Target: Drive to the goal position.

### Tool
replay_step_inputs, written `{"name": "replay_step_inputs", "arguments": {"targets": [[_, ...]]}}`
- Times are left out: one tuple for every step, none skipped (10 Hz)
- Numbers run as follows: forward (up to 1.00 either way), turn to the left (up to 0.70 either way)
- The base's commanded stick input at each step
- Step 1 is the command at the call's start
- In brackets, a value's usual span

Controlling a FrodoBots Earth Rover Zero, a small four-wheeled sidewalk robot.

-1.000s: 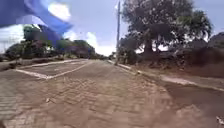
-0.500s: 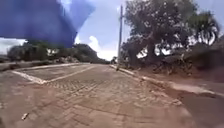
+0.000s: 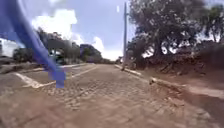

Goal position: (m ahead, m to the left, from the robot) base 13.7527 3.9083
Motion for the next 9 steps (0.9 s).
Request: {"name": "replay_step_inputs", "arguments": {"targets": [[1.0,0.0],[1.0,0.0],[1.0,0.0],[1.0,0.0],[1.0,0.0],[1.0,0.0],[1.0,0.0],[1.0,-0.16],[1.0,-0.12]]}}
